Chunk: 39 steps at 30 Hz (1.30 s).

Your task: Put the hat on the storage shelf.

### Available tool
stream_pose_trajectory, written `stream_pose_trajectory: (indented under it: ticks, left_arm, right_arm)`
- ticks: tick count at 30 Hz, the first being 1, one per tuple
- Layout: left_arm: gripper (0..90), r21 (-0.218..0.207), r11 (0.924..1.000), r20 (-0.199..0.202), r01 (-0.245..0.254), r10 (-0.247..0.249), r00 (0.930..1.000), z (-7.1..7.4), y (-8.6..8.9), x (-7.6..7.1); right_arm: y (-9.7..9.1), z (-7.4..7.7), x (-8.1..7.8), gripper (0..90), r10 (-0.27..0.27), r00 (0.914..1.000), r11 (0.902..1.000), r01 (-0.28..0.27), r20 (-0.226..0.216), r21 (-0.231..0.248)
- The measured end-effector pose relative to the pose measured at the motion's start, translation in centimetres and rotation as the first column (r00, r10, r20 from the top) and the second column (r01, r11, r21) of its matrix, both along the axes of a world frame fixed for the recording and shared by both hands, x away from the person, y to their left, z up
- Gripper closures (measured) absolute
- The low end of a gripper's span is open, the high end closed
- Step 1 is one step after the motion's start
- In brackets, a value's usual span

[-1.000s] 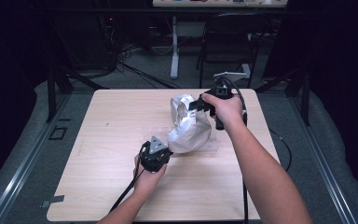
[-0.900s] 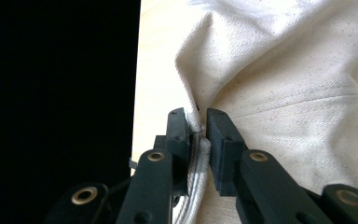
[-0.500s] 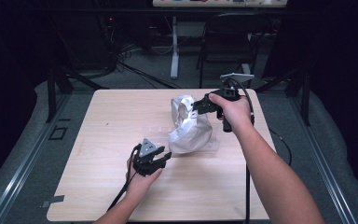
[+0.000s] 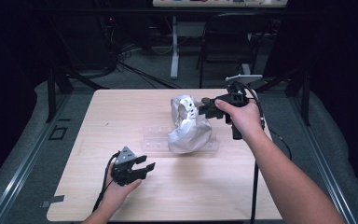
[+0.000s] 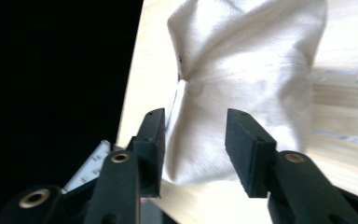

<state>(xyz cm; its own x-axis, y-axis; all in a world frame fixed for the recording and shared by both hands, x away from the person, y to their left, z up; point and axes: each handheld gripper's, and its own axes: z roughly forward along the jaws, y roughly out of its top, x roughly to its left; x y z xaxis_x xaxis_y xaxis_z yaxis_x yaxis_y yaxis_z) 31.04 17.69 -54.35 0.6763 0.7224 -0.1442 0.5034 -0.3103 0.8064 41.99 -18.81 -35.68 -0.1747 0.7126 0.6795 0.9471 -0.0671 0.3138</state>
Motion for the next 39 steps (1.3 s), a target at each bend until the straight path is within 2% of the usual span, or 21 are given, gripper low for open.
stream_pose_trajectory:
  ticks: [2,3,4,5,6,9,10,11,13,17,20,21,22,26,27,28,33,34,35,38,39]
  left_arm:
    - [50.6,-0.006,0.9998,-0.013,-0.020,0.019,0.9997,-0.2,1.2,-0.1]
    - [50.1,-0.006,0.9998,-0.013,-0.020,0.019,0.9997,-0.2,1.2,-0.1]
    - [49.8,-0.006,0.9992,-0.018,-0.039,0.039,0.9991,-0.3,2.4,-0.3]
    - [49.4,-0.006,0.9992,-0.018,-0.039,0.039,0.9991,-0.3,2.4,-0.3]
    - [49.4,0.003,0.9984,-0.022,-0.056,0.056,0.9982,-0.3,3.6,-0.5]
    - [49.4,0.016,0.9968,-0.019,-0.078,0.079,0.9967,-0.5,4.6,-0.7]
    - [49.4,0.015,0.9948,-0.018,-0.101,0.101,0.9947,-0.6,5.3,-0.7]
    - [49.4,0.015,0.9948,-0.018,-0.101,0.101,0.9947,-0.6,5.3,-0.7]
    - [49.4,0.000,0.9896,-0.020,-0.144,0.144,0.9894,-0.8,6.3,-0.5]
    - [49.4,-0.007,0.9872,-0.029,-0.159,0.159,0.9869,-0.8,6.7,-0.2]
    - [49.4,0.012,0.9876,-0.036,-0.157,0.157,0.9870,-1.4,6.6,0.0]
    - [49.4,0.012,0.9876,-0.036,-0.157,0.157,0.9870,-1.4,6.6,0.0]
    - [49.4,0.021,0.9878,-0.037,-0.154,0.155,0.9872,-1.6,6.5,0.1]
    - [49.4,0.027,0.9883,-0.041,-0.150,0.151,0.9876,-1.9,6.4,0.3]
    - [49.4,0.027,0.9883,-0.041,-0.150,0.151,0.9876,-1.9,6.4,0.3]
    - [49.4,0.028,0.9884,-0.038,-0.150,0.151,0.9879,-2.0,6.3,0.3]
    - [49.4,0.034,0.9886,-0.038,-0.147,0.148,0.9883,-2.1,6.2,0.3]
    - [49.4,0.034,0.9886,-0.038,-0.147,0.148,0.9883,-2.1,6.2,0.3]
    - [49.4,0.034,0.9887,-0.037,-0.146,0.147,0.9884,-2.1,6.2,0.3]
    - [49.4,0.039,0.9886,-0.043,-0.145,0.147,0.9882,-2.1,6.1,0.3]
    - [49.4,0.040,0.9886,-0.036,-0.145,0.146,0.9886,-2.2,6.0,0.4]
  right_arm:
    - [-0.2,0.0,-0.6,56.4,0.006,0.9998,0.9999,-0.005,0.020,-0.014]
    - [-0.2,0.0,-0.6,56.4,0.006,0.9998,0.9999,-0.005,0.020,-0.014]
    - [-0.5,-0.2,-1.4,56.1,0.008,0.9989,0.9997,-0.007,0.046,-0.024]
    - [-0.5,-0.2,-1.4,56.1,0.008,0.9989,0.9997,-0.007,0.046,-0.024]
    - [-0.7,-0.6,-2.0,56.2,0.022,0.9986,0.9988,-0.020,0.048,-0.044]
    - [-1.1,-0.9,-2.6,56.2,0.031,0.9979,0.9966,-0.026,0.056,-0.078]
    - [-1.5,-1.4,-3.1,56.4,0.037,0.9971,0.9949,-0.031,0.067,-0.096]
    - [-1.7,-1.5,-3.3,56.4,0.036,0.9971,0.9953,-0.030,0.067,-0.092]
    - [-2.1,-2.1,-3.9,56.2,0.044,0.9967,0.9952,-0.038,0.068,-0.090]
    - [-2.5,-3.1,-4.5,55.9,0.057,0.9960,0.9924,-0.048,0.070,-0.113]
    - [-2.9,-4.7,-5.0,55.9,0.054,0.9958,0.9882,-0.043,0.073,-0.147]
    - [-2.9,-4.7,-5.0,55.9,0.054,0.9958,0.9882,-0.043,0.073,-0.147]
    - [-3.2,-5.5,-5.3,56.0,0.054,0.9960,0.9866,-0.043,0.071,-0.158]
    - [-3.8,-7.3,-6.1,56.0,0.049,0.9960,0.9856,-0.036,0.074,-0.165]
    - [-3.8,-7.3,-6.1,56.0,0.049,0.9960,0.9856,-0.036,0.074,-0.165]
    - [-4.0,-8.4,-6.8,56.0,0.053,0.9951,0.9848,-0.038,0.084,-0.170]
    - [-4.0,-11.3,-8.4,56.0,0.062,0.9931,0.9853,-0.045,0.100,-0.165]
    - [-4.0,-11.3,-8.4,56.0,0.062,0.9931,0.9853,-0.045,0.100,-0.165]
    - [-4.1,-12.0,-8.7,55.9,0.078,0.9924,0.9848,-0.062,0.096,-0.163]
    - [-3.9,-14.7,-10.0,56.0,0.066,0.9905,0.9863,-0.047,0.120,-0.158]
    - [-4.0,-15.2,-10.3,56.0,0.073,0.9890,0.9843,-0.050,0.129,-0.169]
